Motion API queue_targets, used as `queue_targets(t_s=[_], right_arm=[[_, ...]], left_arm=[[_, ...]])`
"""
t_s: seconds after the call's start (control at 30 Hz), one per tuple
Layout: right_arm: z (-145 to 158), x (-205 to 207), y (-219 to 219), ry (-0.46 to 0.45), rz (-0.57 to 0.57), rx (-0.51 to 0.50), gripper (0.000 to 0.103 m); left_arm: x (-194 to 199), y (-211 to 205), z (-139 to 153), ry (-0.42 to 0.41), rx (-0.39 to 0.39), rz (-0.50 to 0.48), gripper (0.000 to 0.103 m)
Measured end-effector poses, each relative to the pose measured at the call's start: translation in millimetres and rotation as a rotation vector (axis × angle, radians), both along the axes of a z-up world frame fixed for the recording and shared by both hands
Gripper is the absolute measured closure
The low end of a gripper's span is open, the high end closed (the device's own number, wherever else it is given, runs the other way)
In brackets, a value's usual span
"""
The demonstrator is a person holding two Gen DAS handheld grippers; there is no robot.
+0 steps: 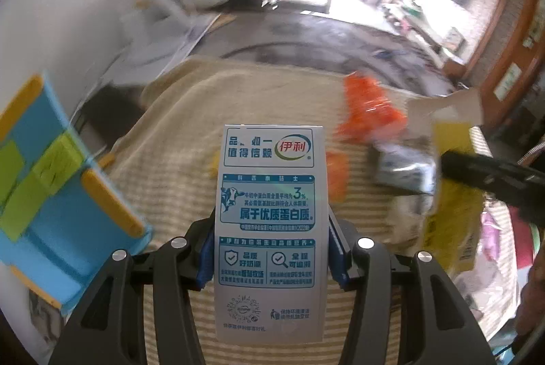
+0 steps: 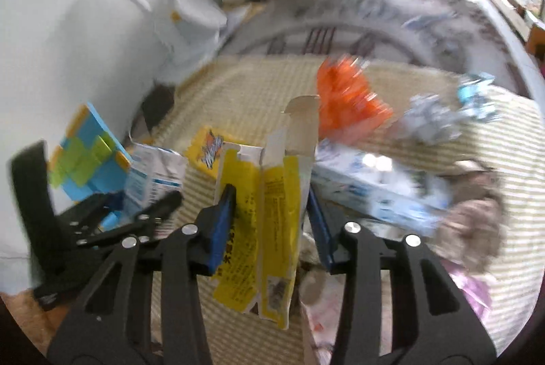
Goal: Collect trash
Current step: 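Carry the yellow wrapper to the red bin and open the right gripper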
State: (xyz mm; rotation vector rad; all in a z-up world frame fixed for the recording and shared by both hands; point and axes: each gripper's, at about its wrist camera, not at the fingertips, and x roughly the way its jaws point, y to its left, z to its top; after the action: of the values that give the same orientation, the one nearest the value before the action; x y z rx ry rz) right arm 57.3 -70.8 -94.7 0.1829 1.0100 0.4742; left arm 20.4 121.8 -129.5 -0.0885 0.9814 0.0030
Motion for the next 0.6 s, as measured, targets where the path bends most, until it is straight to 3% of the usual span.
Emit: queue_targets(t_s=[0.23,0.6], right_arm=[[32.9,-27.9,-91.1,-0.066,-0.191,0.096,0.060],[57.3,-81.3,-225.9,-0.153,-0.338,0.087,0.060]], left_arm=[[-5.6,-59.6,37.7,-0.083,-0.006,-0.123,0.054],[-21.0,-191.8,66.5,-0.131,-0.062,-0.239,0.054]])
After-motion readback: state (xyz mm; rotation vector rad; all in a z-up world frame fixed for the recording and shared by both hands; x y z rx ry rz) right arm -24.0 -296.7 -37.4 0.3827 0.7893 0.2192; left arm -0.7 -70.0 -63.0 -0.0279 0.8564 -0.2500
